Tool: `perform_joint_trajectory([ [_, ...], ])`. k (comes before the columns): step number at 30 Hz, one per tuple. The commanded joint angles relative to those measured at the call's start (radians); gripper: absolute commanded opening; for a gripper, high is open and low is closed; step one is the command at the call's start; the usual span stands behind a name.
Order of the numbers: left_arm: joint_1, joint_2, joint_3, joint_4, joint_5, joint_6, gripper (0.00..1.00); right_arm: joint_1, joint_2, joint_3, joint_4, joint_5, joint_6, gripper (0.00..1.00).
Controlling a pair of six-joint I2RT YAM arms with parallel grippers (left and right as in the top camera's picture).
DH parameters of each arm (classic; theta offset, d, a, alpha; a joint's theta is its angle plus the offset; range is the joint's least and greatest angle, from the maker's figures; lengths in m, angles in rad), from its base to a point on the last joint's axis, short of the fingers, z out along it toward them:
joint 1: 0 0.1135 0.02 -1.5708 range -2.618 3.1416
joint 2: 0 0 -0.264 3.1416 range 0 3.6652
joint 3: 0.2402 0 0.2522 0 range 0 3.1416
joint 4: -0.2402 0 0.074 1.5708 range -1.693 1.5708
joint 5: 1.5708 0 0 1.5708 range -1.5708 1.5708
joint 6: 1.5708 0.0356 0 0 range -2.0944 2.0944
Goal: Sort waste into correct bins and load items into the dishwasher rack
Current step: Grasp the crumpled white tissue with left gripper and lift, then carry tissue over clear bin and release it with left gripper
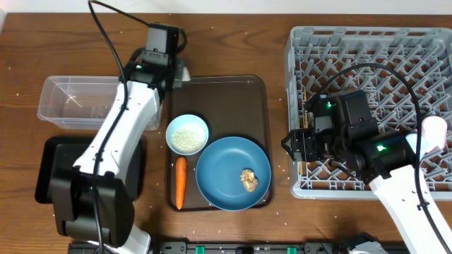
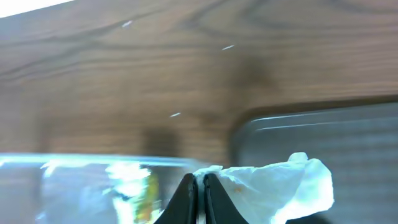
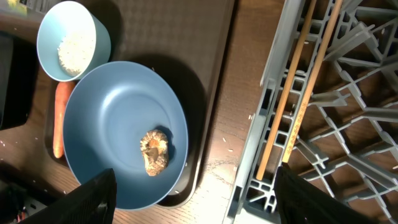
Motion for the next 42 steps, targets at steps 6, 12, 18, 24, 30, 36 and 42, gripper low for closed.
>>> perform_joint_trajectory([
  [6, 0.163, 0.008, -0.056, 0.005, -0.042, 0.035, 0.06, 0.011, 0.001, 0.005, -0.005, 0.006, 0.011, 0.75],
  [12, 0.264, 0.042, -0.112, 0.060, 0.095, 0.035, 0.06, 0.011, 0.001, 0.005, -0.005, 0.005, 0.011, 0.75],
  [18, 0.286, 0.082, -0.113, 0.033, 0.133, 0.099, 0.07, 0.011, 0.001, 0.005, -0.012, 0.005, 0.011, 0.76],
  [24, 0.278, 0.054, -0.112, 0.025, 0.188, 0.068, 0.98, 0.011, 0.001, 0.005, -0.020, 0.005, 0.011, 0.77],
  [30, 0.275, -0.114, -0.111, -0.005, 0.188, -0.010, 0.98, 0.011, 0.001, 0.005, -0.030, 0.006, 0.010, 0.80],
  [36, 0.261, -0.347, -0.111, -0.086, 0.445, -0.046, 0.98, 0.011, 0.001, 0.005, 0.039, 0.014, 0.007, 0.77],
  [42, 0.259, -0.481, -0.111, -0.180, 0.772, -0.046, 0.98, 0.011, 0.001, 0.005, 0.092, 0.014, 0.007, 0.76],
])
